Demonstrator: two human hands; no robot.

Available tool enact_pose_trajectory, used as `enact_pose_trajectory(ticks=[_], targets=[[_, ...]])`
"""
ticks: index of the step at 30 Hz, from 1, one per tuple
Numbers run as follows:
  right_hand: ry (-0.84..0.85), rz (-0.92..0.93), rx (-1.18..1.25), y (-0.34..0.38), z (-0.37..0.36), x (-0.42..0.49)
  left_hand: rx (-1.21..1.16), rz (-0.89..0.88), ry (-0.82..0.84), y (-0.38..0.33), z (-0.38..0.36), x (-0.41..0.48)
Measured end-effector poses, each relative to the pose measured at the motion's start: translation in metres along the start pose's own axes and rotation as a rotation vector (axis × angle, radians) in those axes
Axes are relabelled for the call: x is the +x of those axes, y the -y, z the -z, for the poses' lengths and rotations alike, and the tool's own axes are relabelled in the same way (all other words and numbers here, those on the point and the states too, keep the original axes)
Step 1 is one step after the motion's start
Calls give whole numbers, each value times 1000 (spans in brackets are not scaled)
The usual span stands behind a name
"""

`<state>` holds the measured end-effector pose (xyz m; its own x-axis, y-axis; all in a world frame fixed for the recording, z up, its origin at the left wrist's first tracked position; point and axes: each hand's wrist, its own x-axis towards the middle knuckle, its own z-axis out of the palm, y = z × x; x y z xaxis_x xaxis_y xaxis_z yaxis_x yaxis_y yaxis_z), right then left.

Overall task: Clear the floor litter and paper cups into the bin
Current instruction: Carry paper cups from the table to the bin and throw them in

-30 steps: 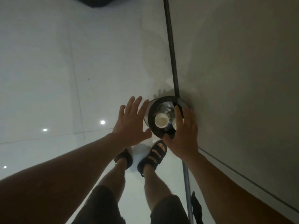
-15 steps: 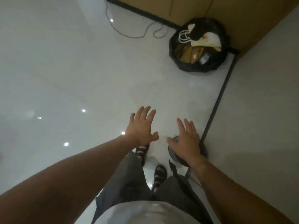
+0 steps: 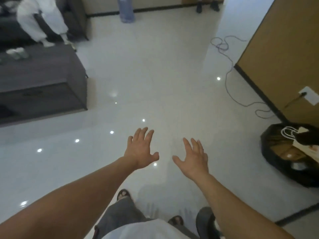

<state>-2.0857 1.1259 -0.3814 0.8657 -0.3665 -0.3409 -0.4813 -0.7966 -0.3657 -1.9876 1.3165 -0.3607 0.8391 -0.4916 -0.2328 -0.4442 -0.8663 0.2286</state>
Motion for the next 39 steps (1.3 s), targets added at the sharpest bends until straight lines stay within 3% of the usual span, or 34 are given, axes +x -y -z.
enact_pose_trajectory(ticks=[6, 15, 24, 39], targets=[[67, 217, -95, 128, -14, 24, -82, 170, -128, 115, 40, -28], [151, 500, -271, 339, -85, 41, -132, 446, -182, 318, 82, -91], [200, 673, -355, 489, -128, 76, -225, 622, -207, 436, 98, -104], [319, 983, -380, 766, -192, 206, -237, 948, -264, 651, 178, -42]])
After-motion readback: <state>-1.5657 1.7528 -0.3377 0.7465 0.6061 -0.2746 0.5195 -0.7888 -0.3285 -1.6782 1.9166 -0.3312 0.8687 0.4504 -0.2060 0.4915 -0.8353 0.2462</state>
